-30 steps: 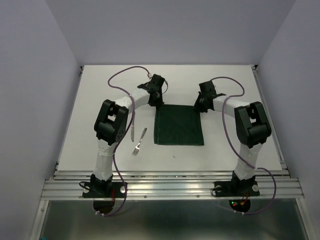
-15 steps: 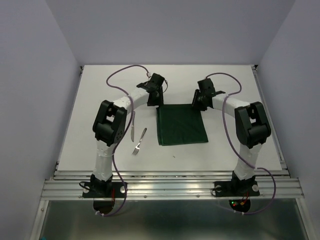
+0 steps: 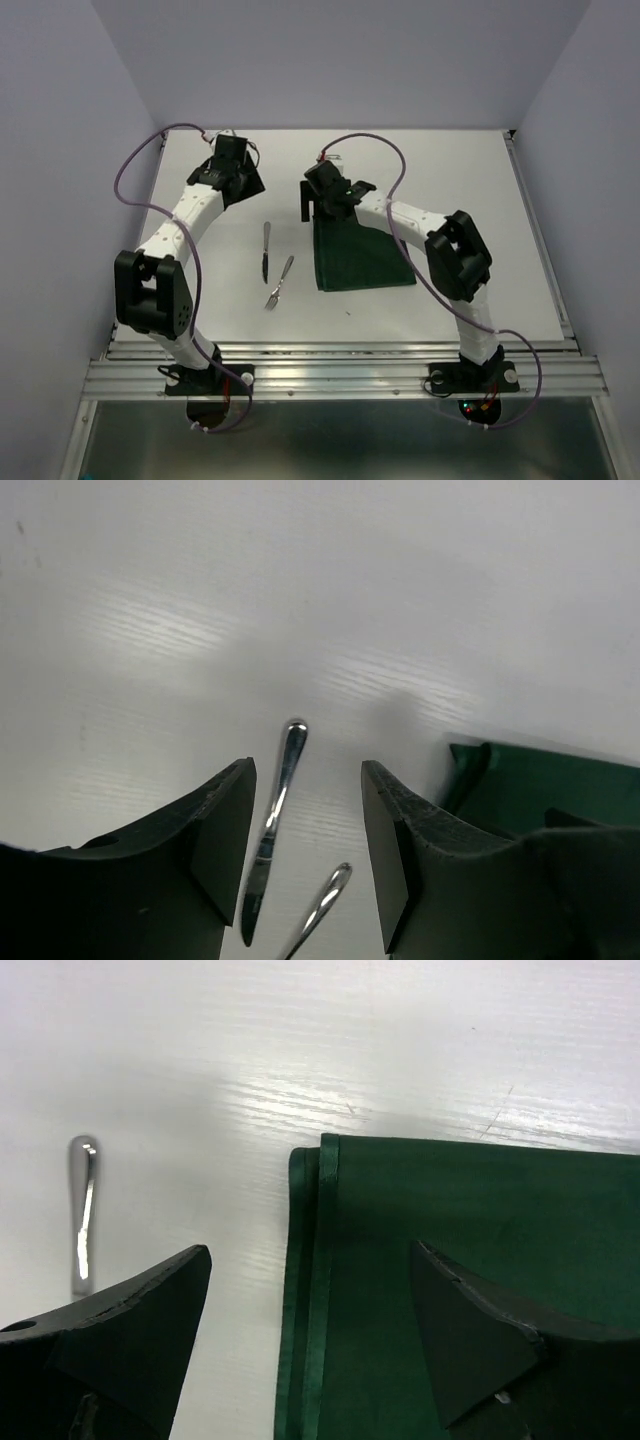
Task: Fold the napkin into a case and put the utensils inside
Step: Pick up the lower triangle-folded napkin from the center of the board.
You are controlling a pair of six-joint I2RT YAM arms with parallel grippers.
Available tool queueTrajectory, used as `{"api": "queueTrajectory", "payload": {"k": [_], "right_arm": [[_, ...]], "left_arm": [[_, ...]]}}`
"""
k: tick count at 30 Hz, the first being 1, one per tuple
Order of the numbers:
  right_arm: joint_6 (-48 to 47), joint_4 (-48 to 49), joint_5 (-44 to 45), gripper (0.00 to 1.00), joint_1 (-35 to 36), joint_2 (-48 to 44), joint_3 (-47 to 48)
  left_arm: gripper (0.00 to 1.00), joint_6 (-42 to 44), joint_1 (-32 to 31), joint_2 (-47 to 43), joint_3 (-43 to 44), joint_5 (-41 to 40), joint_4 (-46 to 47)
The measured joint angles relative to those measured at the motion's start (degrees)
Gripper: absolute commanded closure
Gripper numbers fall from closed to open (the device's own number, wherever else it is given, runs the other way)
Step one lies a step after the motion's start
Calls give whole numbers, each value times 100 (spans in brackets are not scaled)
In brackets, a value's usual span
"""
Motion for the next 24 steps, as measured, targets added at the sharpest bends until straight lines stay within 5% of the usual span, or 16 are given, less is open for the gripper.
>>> {"api": "queueTrajectory", "payload": {"k": [10,13,19,24], "right_arm": [[13,-732,673,18,164,1320,1045],[37,-850,852,28,203,1532,1325],[144,-835,1001,75,227,1705,1530],[122,-638,1003,89,247,1613,1320]], "left_arm": [[42,28,234,-238,-774,162,-20],[42,35,234,-238,-890,221,28],[42,33,236,-247,-1119,332,125],[36,31,236,-271,-1314,529,186]]}}
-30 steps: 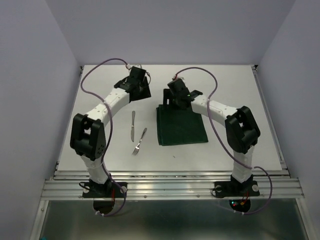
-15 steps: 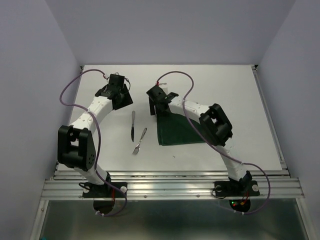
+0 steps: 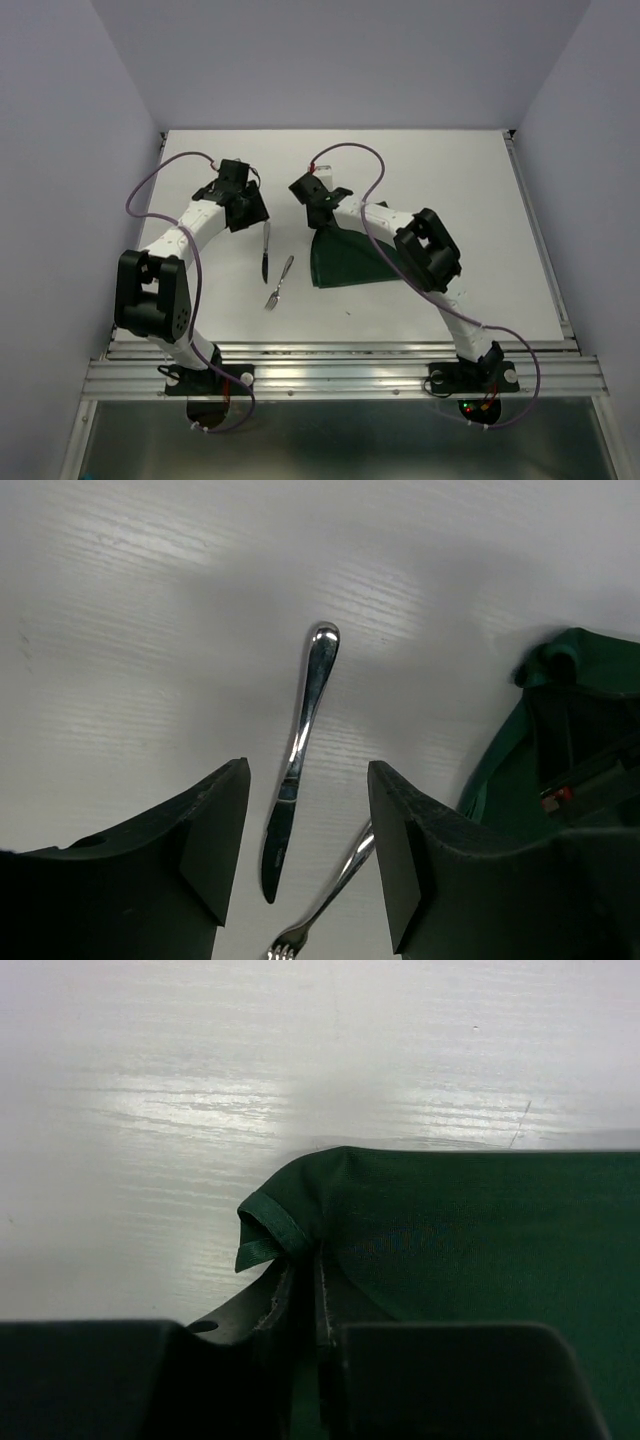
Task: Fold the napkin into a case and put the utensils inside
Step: Pick up the lower triangle-folded napkin from the center of the board.
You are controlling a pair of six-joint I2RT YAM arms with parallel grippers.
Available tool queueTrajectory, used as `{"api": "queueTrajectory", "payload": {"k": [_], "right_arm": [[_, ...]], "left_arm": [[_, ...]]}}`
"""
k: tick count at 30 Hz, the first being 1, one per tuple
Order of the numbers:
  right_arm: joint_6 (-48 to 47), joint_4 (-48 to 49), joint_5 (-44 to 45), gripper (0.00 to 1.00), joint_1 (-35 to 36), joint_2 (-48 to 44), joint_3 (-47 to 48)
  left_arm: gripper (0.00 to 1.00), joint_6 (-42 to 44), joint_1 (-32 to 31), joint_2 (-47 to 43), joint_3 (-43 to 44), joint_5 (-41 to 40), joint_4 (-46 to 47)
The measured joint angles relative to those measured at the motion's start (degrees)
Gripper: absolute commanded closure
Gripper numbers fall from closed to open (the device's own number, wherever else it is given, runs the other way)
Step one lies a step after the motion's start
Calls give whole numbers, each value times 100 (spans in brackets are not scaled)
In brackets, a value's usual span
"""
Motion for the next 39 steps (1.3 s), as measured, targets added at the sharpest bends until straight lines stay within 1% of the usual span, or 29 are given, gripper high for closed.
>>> {"api": "queueTrajectory", "payload": {"k": [1,4,6,9,10,13,15,20,22,27,33,35,36,37,38,39], "right_arm": [[-11,92,-37,93,0,-57,-111],[-17,358,-199,97,-11,-295,-527],[-24,455,-352,99,-11,-481,-811],[-26,619,-625,99,-2,-811,-1322],[-31,691,-772,99,-2,-957,-1526],[-37,874,-1054,99,-4,-1263,-1954],[-35,1045,-1255,99,-2,-1482,-2271],[63,1394,-1705,99,-4,-1897,-2844],[109,1519,-1810,99,-4,-1950,-2944],[247,1827,-2052,99,-4,-2065,-3217],[328,1947,-2210,99,-4,-2065,-3276],[330,1958,-2245,99,-4,-2065,-3276],[332,1963,-2260,99,-4,-2065,-3276],[332,1967,-2271,99,-4,-2065,-3276],[334,1969,-2282,99,-4,-2065,-3279],[334,1978,-2286,99,-4,-2065,-3276]], "left_arm": [[31,0,0,0,-37,96,17],[23,-17,-2,2,-76,413,70],[19,-35,-13,7,-94,625,153],[16,-107,-90,48,-101,977,308],[13,-157,-146,85,-105,1126,393],[10,-323,-289,212,-133,1519,643],[6,-474,-369,339,-186,1788,831],[4,-841,-514,538,-361,2184,1176],[1,-977,-540,560,-461,2280,1338],[1,-1543,-608,664,-868,2549,1899],[2,-2085,-660,953,-1034,2710,2396],[9,-2286,-662,1034,-1082,2778,2603],[9,-2302,-662,1073,-1093,2785,2625],[13,-2389,-662,1134,-1110,2828,2721],[14,-2481,-669,1174,-1117,2868,2791],[19,-2529,-675,1202,-1117,2881,2861]]}}
